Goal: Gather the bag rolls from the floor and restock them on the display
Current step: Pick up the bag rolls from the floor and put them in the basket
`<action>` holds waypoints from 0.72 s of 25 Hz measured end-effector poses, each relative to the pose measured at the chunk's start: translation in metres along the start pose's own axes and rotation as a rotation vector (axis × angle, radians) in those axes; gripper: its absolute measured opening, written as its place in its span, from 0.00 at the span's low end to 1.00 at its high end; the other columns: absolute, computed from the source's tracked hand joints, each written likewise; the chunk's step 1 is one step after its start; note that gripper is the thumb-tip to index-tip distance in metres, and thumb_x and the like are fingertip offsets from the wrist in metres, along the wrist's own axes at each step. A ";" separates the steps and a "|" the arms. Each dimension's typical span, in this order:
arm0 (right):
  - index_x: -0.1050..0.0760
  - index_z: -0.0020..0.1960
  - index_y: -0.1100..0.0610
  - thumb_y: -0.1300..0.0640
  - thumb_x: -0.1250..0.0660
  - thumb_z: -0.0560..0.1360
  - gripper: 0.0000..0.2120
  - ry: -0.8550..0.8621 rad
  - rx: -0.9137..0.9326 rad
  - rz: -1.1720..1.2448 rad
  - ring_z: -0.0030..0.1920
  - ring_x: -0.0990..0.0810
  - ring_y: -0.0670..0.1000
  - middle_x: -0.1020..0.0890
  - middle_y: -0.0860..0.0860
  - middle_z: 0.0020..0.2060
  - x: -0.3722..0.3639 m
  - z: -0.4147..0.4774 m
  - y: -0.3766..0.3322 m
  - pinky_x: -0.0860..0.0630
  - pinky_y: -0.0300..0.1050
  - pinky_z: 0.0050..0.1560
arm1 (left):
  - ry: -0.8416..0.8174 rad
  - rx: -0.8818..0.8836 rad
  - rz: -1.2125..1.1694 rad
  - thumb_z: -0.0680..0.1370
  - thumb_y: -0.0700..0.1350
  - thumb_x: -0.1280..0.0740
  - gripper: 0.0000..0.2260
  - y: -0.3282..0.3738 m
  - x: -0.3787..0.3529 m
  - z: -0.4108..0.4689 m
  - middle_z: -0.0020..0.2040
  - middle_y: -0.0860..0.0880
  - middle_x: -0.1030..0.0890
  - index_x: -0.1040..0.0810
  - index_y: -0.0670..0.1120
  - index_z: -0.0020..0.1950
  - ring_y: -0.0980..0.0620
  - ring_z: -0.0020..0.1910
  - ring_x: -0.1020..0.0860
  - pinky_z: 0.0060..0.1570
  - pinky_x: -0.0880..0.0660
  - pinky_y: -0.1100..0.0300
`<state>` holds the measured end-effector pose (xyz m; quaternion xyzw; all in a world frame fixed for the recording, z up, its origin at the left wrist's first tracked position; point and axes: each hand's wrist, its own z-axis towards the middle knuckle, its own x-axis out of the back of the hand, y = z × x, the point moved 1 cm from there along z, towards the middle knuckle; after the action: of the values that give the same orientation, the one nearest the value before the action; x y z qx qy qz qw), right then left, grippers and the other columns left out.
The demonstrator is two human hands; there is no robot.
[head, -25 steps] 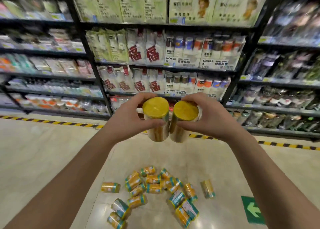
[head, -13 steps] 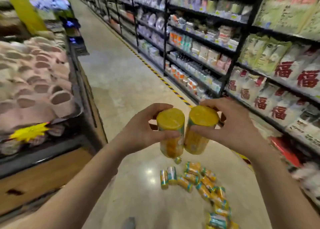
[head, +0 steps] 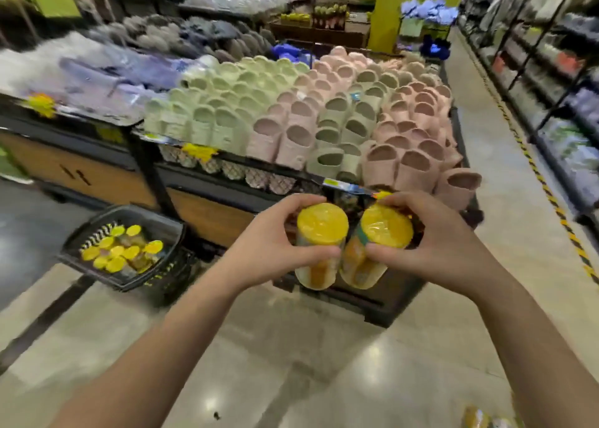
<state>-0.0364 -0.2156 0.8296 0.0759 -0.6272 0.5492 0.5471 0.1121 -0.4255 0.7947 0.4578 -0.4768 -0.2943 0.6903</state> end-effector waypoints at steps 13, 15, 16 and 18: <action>0.31 0.64 0.40 0.36 0.23 0.64 0.32 -0.543 0.518 -0.037 0.56 0.25 0.40 0.27 0.36 0.56 -0.292 0.289 -0.196 0.23 0.45 0.55 | 0.591 0.371 0.195 0.64 0.60 0.20 0.31 -0.177 0.301 -0.062 0.58 0.62 0.22 0.28 0.61 0.63 0.63 0.56 0.22 0.58 0.22 0.52; 0.32 0.63 0.41 0.34 0.25 0.63 0.33 -0.580 0.596 -0.062 0.56 0.25 0.42 0.27 0.38 0.56 -0.325 0.338 -0.212 0.22 0.50 0.56 | 0.647 0.432 0.234 0.66 0.58 0.19 0.30 -0.197 0.334 -0.047 0.57 0.63 0.23 0.29 0.61 0.64 0.63 0.55 0.23 0.56 0.21 0.54; 0.32 0.64 0.41 0.34 0.25 0.63 0.33 -0.596 0.619 -0.069 0.57 0.25 0.43 0.27 0.38 0.57 -0.338 0.363 -0.221 0.22 0.51 0.56 | 0.663 0.458 0.251 0.66 0.57 0.19 0.31 -0.206 0.350 -0.037 0.58 0.63 0.23 0.29 0.60 0.65 0.64 0.56 0.23 0.57 0.21 0.56; 0.31 0.65 0.42 0.35 0.25 0.64 0.34 -0.634 0.642 -0.065 0.58 0.25 0.45 0.27 0.40 0.58 -0.364 0.410 -0.236 0.23 0.52 0.58 | 0.687 0.508 0.283 0.67 0.56 0.19 0.34 -0.223 0.379 -0.019 0.61 0.62 0.25 0.30 0.58 0.69 0.63 0.59 0.24 0.59 0.23 0.59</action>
<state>0.0228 -0.8071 0.7746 0.4257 -0.5590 0.6482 0.2935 0.2773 -0.8296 0.7363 0.6140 -0.3352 0.0984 0.7078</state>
